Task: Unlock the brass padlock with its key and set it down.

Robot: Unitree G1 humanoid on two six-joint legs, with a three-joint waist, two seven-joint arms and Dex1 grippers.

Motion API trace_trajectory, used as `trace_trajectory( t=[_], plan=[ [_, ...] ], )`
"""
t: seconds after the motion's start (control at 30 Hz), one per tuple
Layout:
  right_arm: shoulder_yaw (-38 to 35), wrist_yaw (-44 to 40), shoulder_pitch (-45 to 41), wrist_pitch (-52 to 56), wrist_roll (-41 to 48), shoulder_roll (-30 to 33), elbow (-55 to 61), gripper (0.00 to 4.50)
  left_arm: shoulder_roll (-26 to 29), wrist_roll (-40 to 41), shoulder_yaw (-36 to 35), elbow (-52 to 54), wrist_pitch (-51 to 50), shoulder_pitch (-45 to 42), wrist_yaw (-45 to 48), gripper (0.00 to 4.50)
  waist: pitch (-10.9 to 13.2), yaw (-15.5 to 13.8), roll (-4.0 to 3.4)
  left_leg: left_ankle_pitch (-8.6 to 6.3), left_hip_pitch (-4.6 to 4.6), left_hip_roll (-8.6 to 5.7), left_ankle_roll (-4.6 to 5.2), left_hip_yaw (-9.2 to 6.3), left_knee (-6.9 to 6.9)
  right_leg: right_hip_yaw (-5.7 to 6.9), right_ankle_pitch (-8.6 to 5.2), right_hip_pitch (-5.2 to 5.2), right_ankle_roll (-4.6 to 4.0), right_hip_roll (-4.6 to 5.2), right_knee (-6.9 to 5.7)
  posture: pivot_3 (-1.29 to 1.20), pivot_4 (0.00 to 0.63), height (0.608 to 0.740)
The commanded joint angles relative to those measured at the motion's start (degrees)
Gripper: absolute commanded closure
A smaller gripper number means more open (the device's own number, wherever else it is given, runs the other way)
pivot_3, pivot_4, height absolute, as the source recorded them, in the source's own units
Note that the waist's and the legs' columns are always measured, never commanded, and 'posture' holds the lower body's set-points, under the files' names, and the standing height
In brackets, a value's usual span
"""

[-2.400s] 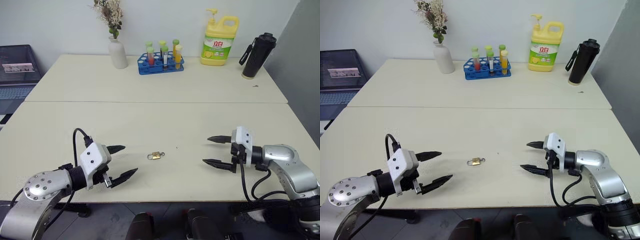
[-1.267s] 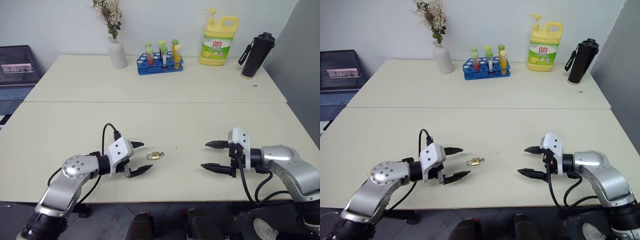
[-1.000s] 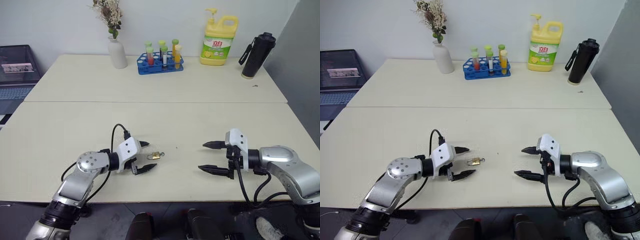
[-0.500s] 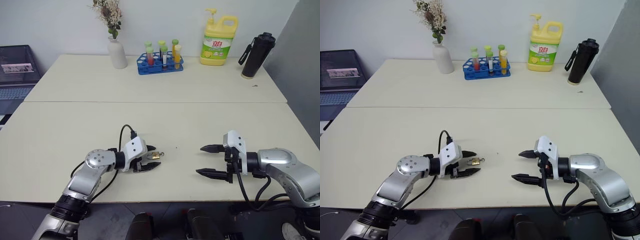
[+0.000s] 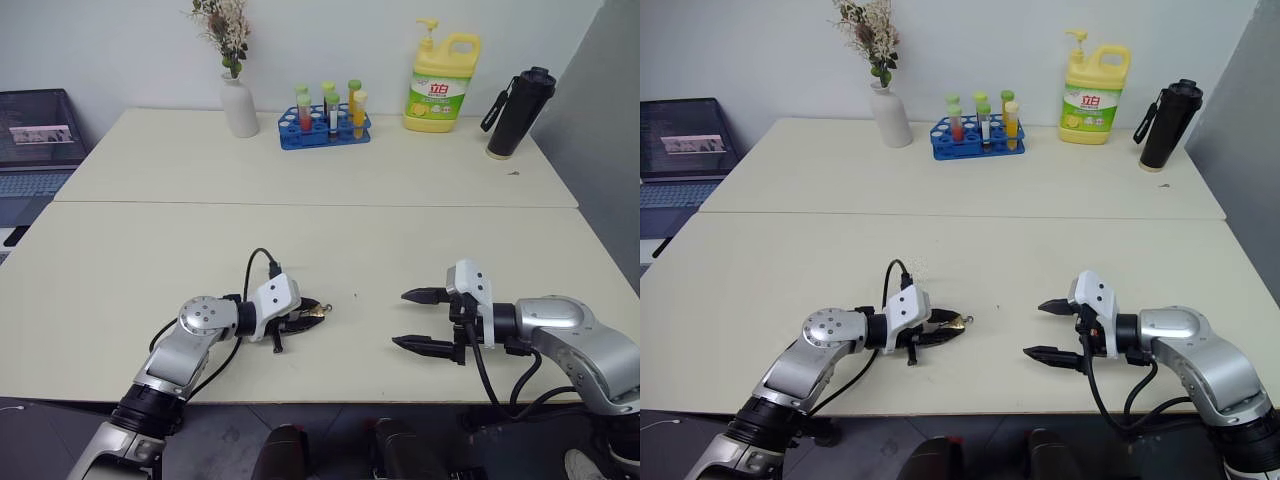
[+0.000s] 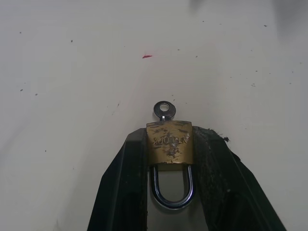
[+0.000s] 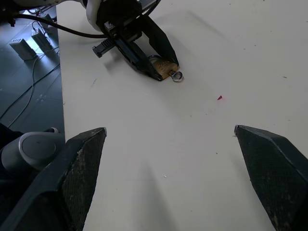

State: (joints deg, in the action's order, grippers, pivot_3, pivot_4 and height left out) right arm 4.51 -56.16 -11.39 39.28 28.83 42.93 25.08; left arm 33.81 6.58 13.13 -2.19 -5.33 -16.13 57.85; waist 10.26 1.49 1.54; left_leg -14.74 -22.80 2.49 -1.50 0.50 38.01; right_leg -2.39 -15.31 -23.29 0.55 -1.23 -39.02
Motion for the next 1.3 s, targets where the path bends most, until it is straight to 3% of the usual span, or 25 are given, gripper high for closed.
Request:
trace_trajectory(
  t=[0.03, 0.27, 0.4, 0.53, 0.87, 1.17, 1.3],
  plan=[
    [-2.4, 0.3, -0.4, -1.0, 0.8, 0.9, 1.8, 0.00, -0.7, -1.9, -0.7, 3.2, 9.7, -0.6, -1.8, 3.53, 0.0, 0.0, 0.00, 0.00, -0.01, 0.01, 0.00, 0.01, 0.00, -0.01, 0.00, 0.00, 0.00, 0.00, 0.01, 0.00, 0.150, 0.740],
    [-6.6, 0.6, -0.4, 2.1, 7.0, 0.1, 2.9, 0.00, 0.3, -4.8, -0.5, 6.5, 27.6, -4.7, -2.0, 3.53, 0.0, -0.1, 0.00, 0.00, -0.03, 0.01, 0.00, 0.02, -0.01, -0.03, 0.00, -0.01, 0.00, 0.04, 0.02, 0.00, 0.150, 0.740],
    [-6.1, 1.4, -0.7, 3.5, 9.0, -0.6, 3.9, 0.00, 2.9, -14.1, 1.3, 4.5, 46.8, -6.3, -4.3, 3.53, 0.0, 0.2, 0.00, 0.00, 0.00, 0.08, 0.00, 0.07, -0.04, -0.09, 0.01, -0.02, -0.01, 0.05, 0.04, 0.00, 0.150, 0.740],
    [-5.8, 3.6, -1.0, 4.7, 10.7, -2.5, 4.6, 0.00, 2.6, -19.5, 0.9, 1.9, 55.5, -7.4, -9.4, 3.53, 0.0, 0.1, 0.00, 0.00, 0.00, 0.09, 0.00, 0.07, -0.04, -0.03, 0.01, -0.01, -0.01, 0.06, 0.02, 0.00, 0.150, 0.740],
    [-1.9, 7.6, -4.6, 6.8, 11.7, -8.6, 2.4, 0.00, 2.6, -26.3, 0.3, -0.9, 59.4, -8.9, -17.8, 3.53, 0.0, 0.1, 0.00, 0.00, -0.01, 0.05, 0.00, 0.08, -0.03, -0.03, 0.01, -0.01, 0.01, 0.07, 0.01, 0.00, 0.150, 0.740],
    [-1.3, 9.1, -6.5, 8.3, 12.5, -11.3, 0.1, 0.00, 3.0, -27.6, 1.1, -0.7, 58.9, -9.4, -21.0, 3.53, 0.0, 0.1, 0.00, 0.00, -0.02, 0.06, 0.00, 0.08, -0.03, -0.01, 0.01, -0.01, 0.00, 0.08, 0.02, 0.00, 0.150, 0.740],
    [-1.2, 9.2, -6.8, 8.7, 12.4, -12.3, -0.8, 1.01, 2.9, -28.1, 1.4, -0.2, 58.9, -9.2, -21.7, 3.53, 0.0, 0.1, 0.00, 0.00, -0.02, 0.07, 0.00, 0.08, -0.03, -0.02, 0.02, -0.01, 0.00, 0.08, 0.02, 0.00, 0.150, 0.740]
  ],
)
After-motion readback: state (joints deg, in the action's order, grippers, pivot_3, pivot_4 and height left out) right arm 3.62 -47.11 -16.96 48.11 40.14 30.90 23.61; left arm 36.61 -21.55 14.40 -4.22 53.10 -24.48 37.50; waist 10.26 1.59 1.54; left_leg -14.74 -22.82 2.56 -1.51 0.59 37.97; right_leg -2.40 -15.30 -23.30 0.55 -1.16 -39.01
